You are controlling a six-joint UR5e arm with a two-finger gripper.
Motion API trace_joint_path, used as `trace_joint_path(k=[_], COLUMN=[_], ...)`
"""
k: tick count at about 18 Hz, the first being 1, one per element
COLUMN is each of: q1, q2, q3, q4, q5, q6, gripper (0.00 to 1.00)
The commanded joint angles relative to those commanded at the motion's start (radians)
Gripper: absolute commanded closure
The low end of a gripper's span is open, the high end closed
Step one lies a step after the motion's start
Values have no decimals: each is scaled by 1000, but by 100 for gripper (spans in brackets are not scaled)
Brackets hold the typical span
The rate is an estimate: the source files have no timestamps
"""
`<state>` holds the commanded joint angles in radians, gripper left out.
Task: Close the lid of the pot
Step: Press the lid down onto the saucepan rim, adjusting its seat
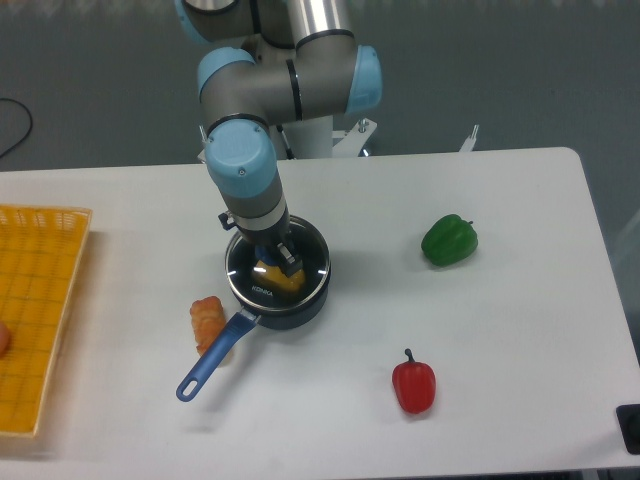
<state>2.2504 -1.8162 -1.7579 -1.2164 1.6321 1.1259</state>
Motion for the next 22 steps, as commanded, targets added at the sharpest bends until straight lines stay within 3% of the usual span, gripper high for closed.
trace_joint_path(k=[22], q1=[2], q2=[-8], q3=[-5], q4=[14], q5=[0], q6=[6], gripper=[39])
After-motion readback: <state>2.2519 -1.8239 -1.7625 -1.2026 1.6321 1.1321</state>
